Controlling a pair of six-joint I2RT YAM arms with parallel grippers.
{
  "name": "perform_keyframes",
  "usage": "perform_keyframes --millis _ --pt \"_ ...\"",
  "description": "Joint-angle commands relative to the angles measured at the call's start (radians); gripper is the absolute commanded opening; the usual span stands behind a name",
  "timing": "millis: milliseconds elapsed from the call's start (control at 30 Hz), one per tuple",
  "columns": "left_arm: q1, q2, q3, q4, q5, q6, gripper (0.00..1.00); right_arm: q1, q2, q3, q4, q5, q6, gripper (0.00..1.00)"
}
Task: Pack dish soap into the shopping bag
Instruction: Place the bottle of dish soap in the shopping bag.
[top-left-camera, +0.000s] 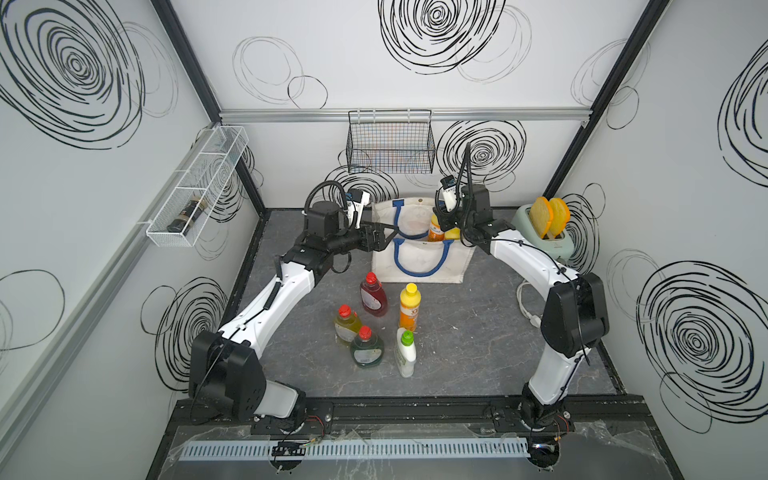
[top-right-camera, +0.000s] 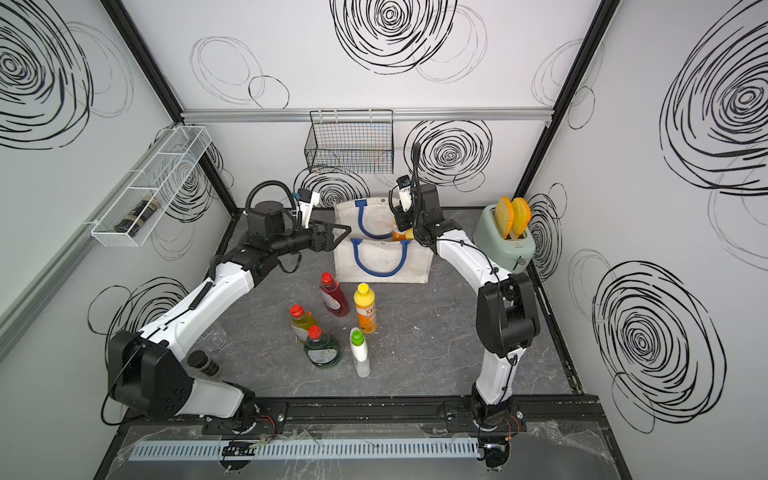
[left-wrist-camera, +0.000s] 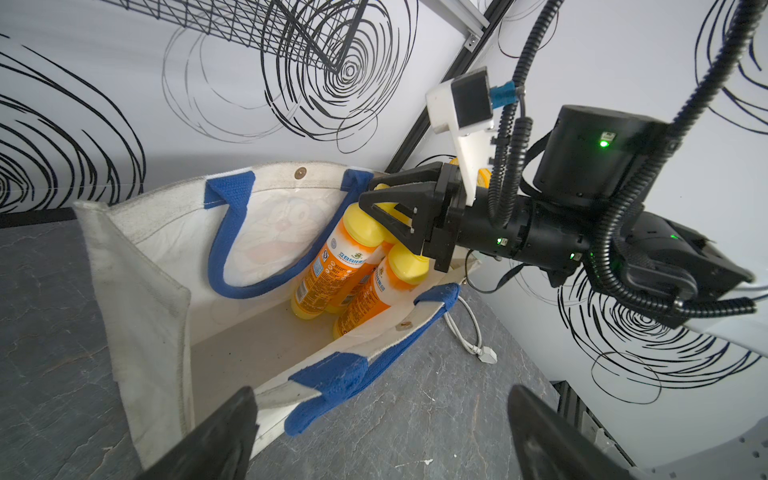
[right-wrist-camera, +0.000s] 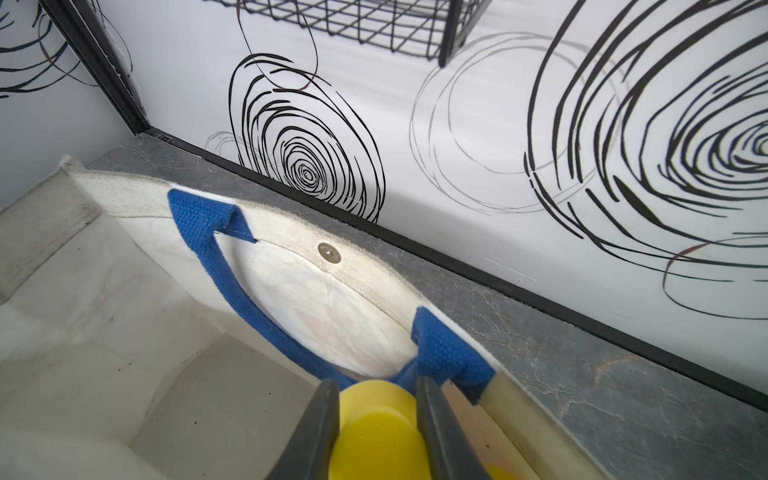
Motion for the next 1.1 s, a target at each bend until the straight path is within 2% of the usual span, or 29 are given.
perform_keyframes --millis 0,67,167,267,1067 --pt "-0.004 -0.019 0.001 0.038 0.009 0.010 0.96 -0.018 0.014 0.027 0.030 0.067 -0.024 0.20" --pt "-0.004 -0.019 0.002 0.038 0.009 0.008 0.96 -0.018 0.014 0.028 0.026 0.067 -0.022 0.24" --pt "-0.003 -0.020 0.002 0.038 0.009 0.008 0.96 -0.017 0.012 0.028 0.023 0.069 -0.021 0.37" --pt "-0.004 -0.021 0.002 0.038 0.008 0.010 0.96 -0.017 0.008 0.026 0.022 0.070 -0.019 0.46" --pt "-0.004 -0.022 0.000 0.039 0.008 0.007 0.96 -0.017 -0.042 0.001 0.016 0.078 -0.019 0.53"
